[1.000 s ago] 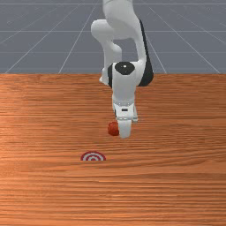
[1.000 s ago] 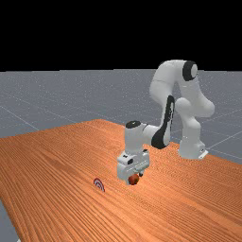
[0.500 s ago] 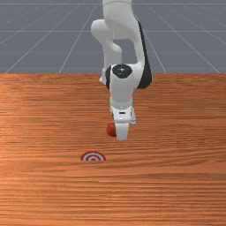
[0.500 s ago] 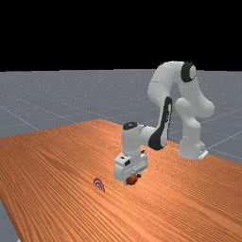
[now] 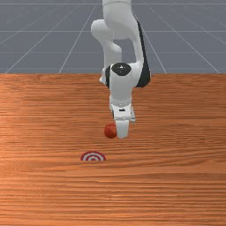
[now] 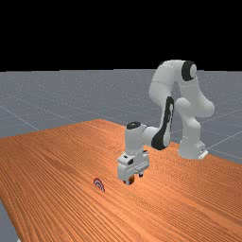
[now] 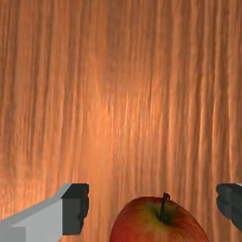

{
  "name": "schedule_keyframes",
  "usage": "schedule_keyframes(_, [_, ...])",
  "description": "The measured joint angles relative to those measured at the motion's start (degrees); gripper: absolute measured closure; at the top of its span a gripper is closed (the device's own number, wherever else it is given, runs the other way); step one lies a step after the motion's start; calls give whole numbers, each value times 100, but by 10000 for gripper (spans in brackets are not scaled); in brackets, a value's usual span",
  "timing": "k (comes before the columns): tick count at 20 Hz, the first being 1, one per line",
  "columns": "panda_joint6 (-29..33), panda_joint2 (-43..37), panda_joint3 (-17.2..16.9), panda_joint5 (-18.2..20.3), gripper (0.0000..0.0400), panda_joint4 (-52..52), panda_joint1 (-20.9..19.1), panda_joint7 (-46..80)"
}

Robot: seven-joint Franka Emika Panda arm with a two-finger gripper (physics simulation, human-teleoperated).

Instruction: Pick the apple to the marker

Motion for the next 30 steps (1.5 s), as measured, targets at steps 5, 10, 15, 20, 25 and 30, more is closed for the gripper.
schedule_keyframes(5, [4, -7, -19, -7, 0, -13, -217, -302])
schedule_keyframes(10, [2, -6, -51, 11, 0, -10, -373, -459])
schedule_keyframes(15, [-207, 78, -91, 23, 0, 137, -501, -569])
schedule_keyframes(20, [-20, 375, -97, 10, 0, 328, -491, -563])
schedule_keyframes(25, [248, 414, -108, 7, 101, 326, -472, -525])
schedule_keyframes(30, [384, 348, -97, 6, 112, 210, -412, -460])
